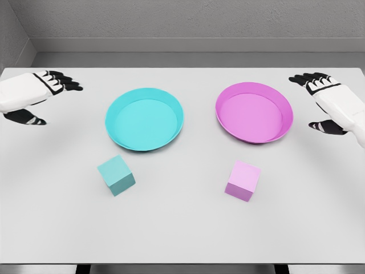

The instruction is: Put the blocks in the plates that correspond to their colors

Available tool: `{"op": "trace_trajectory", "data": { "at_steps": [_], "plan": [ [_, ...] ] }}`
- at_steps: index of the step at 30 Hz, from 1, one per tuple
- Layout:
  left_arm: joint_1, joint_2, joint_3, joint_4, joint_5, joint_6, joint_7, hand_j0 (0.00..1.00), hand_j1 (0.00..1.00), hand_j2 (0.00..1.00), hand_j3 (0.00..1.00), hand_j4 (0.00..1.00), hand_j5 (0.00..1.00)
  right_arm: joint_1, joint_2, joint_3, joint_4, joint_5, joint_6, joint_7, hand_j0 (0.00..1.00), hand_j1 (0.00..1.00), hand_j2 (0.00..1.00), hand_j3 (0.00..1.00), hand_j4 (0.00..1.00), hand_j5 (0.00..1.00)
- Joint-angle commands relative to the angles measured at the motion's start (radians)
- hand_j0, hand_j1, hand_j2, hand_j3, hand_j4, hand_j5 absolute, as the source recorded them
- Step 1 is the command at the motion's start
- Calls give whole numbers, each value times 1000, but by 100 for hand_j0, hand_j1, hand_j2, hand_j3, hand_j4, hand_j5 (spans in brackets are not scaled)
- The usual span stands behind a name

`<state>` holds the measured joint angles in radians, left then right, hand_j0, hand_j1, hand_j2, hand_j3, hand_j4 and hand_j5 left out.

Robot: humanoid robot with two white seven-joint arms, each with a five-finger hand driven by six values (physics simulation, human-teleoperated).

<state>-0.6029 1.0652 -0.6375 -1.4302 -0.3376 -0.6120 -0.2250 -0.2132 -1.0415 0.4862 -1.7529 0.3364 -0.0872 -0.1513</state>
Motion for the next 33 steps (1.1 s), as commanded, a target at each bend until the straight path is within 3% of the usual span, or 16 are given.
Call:
{"op": "trace_trajectory", "data": {
  "at_steps": [1, 6, 8, 11, 13, 16, 17, 22, 27, 29, 31, 33],
  "plan": [
    [0, 10, -1, -3, 5, 1, 1, 100, 100, 100, 100, 100, 100, 0, -3, -1, 0, 0, 0, -1, 100, 100, 100, 100, 100, 100],
    [11, 18, -16, -13, 5, 1, -2, 100, 100, 100, 100, 100, 100, -2, -14, -11, 0, 1, -115, 25, 100, 100, 100, 100, 100, 100],
    [52, 50, -19, -98, 3, 1, -2, 100, 100, 100, 100, 100, 100, -43, -3, 0, -2, 1, -200, 163, 100, 100, 100, 100, 100, 100],
    [55, 55, -65, -162, -1, 1, -5, 100, 100, 100, 100, 100, 100, -92, 9, 14, -2, 1, -307, 286, 100, 100, 100, 100, 100, 100],
    [54, 64, -87, -206, -34, 1, -4, 100, 100, 100, 100, 100, 100, -126, 15, 58, -2, 0, -404, 309, 100, 100, 100, 100, 100, 100],
    [52, 68, -117, -236, -34, 1, -4, 100, 100, 100, 100, 100, 100, -127, 14, 86, 0, 0, -457, 311, 100, 100, 100, 100, 100, 100],
    [52, 68, -133, -259, -34, 1, -4, 100, 100, 100, 100, 100, 100, -129, 14, 101, 0, 0, -518, 311, 100, 100, 100, 100, 100, 100],
    [60, 67, -145, -297, -34, 1, -4, 100, 100, 100, 100, 100, 100, -152, 17, 115, -2, 0, -524, 386, 100, 100, 100, 100, 100, 100],
    [63, 48, -151, -320, -35, 1, -5, 100, 100, 100, 100, 100, 100, -207, 49, 118, -2, 0, -524, 539, 100, 100, 100, 100, 100, 100],
    [64, 6, -156, -328, -40, 1, -71, 100, 100, 100, 100, 100, 100, -212, 52, 123, -2, 0, -524, 575, 100, 100, 100, 100, 100, 100],
    [64, 4, -169, -335, -40, 1, -71, 100, 100, 100, 100, 100, 100, -213, 67, 124, 0, 0, -524, 613, 100, 100, 100, 100, 100, 100],
    [64, 12, -176, -340, -40, 1, -73, 100, 100, 100, 100, 100, 100, -259, 95, 183, 0, 0, -524, 693, 100, 100, 100, 100, 100, 100]
  ]
}}
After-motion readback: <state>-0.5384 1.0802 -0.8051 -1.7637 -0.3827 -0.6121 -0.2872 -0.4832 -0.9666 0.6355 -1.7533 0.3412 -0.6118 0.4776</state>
